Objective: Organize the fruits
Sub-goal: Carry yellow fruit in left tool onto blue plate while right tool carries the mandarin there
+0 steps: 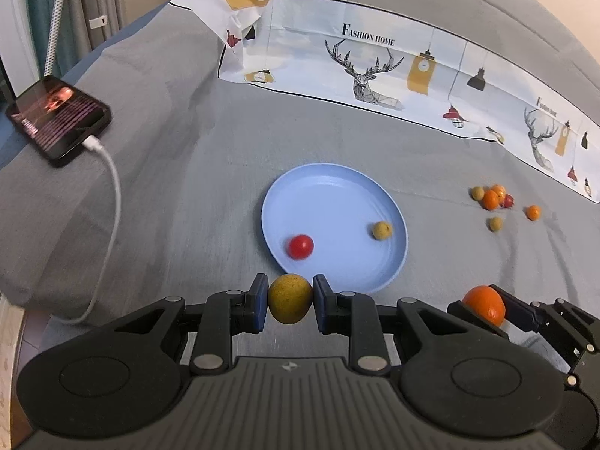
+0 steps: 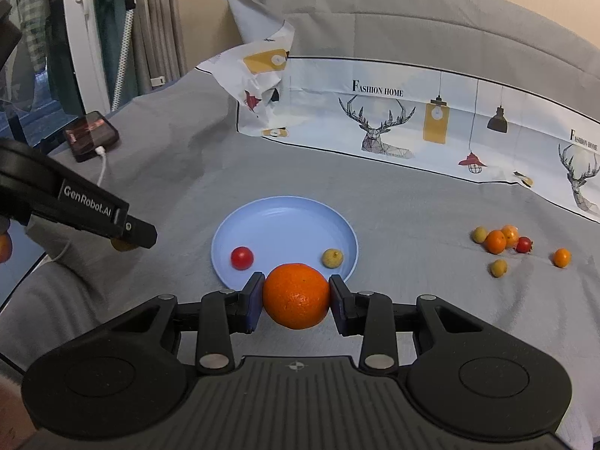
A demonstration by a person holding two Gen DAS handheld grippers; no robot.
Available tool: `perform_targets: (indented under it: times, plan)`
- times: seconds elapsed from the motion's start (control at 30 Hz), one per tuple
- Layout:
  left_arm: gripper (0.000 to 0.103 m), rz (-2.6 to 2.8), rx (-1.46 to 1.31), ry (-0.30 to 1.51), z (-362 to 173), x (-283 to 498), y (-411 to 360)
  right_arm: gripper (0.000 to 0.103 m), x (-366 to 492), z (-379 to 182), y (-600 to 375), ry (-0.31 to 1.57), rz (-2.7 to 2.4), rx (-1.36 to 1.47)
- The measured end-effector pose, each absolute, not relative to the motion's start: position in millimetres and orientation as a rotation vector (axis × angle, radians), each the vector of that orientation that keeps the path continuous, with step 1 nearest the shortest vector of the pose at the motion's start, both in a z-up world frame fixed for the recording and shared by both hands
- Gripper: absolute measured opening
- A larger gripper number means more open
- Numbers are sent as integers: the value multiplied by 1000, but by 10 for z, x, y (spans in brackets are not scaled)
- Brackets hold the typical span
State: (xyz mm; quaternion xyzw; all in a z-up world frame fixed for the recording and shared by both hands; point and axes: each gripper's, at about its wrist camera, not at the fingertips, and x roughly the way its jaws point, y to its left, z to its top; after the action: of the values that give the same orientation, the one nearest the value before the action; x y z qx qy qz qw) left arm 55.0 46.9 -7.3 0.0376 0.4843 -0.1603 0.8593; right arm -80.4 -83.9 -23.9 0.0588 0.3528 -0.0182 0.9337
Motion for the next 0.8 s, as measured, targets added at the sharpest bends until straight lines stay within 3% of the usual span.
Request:
perform_targets:
  times: [0.73, 0.77, 0.8]
  plan:
    - [28, -299, 173, 1121, -916, 1729, -177, 39, 445, -1089, -1047, 867, 6, 149]
    - [32, -300, 173, 1123, -932, 1749, -178, 39, 480, -1119, -1035, 875, 15, 149]
    - [51, -307, 172, 1122, -935, 1762, -177, 39, 503, -1137, -1021, 878, 21, 144]
